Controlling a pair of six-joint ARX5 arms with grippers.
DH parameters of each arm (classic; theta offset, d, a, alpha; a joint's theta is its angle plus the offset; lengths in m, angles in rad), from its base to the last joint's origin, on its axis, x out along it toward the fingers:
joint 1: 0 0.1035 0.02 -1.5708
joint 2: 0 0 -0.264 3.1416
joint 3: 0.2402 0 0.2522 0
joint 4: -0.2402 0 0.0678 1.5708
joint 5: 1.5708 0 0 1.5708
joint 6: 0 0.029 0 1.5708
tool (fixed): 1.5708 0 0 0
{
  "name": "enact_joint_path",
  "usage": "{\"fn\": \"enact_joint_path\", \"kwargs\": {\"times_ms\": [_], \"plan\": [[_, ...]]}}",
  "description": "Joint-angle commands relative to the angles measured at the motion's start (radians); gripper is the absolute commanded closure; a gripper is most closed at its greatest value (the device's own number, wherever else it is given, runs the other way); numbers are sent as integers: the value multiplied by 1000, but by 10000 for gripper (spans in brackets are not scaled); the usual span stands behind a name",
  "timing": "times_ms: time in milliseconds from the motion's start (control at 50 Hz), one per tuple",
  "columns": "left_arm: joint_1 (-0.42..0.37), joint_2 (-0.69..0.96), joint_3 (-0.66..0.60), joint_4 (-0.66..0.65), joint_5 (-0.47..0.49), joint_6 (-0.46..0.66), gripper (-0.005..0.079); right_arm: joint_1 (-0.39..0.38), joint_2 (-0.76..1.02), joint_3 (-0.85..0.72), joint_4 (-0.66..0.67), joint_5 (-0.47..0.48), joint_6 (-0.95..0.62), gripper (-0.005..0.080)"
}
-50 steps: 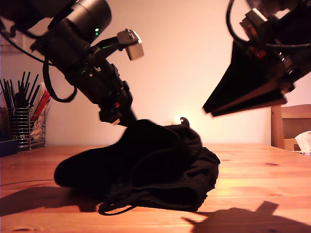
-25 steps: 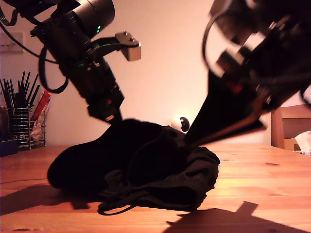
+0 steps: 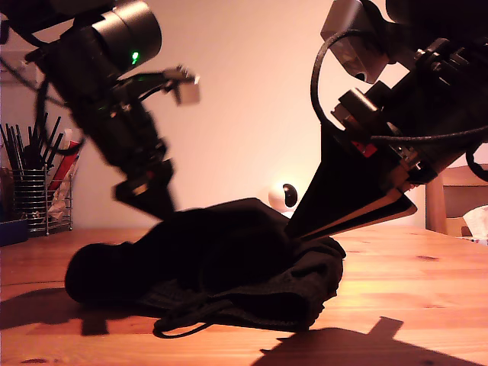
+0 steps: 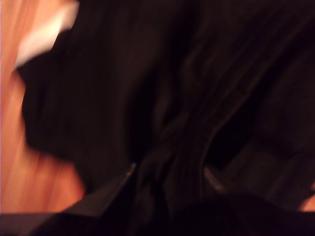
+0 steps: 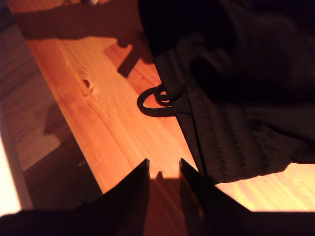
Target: Fold the shorts in front of you. After folding it, place it to the right side.
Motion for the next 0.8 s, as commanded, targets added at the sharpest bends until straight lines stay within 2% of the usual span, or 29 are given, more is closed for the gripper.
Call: {"fn": "enact_joint_path", "kwargs": {"times_ms": [0,160,300,500,780], "plan": [[-38,-1,-1,-9,50,36,347,0,-1,20,7,1,-2,585],[-94,0,-1,-14,139,142,344,-10,-1,20,7,1,-6,585],[-119,9,-1,-14,150,223,325,-25,-1,20,4,2,-10,585],[-125,62,-1,26,140,266,325,-43,-1,20,4,-2,-11,585],[-125,121,-1,110,130,264,326,-44,-1,20,5,0,-17,585]]}}
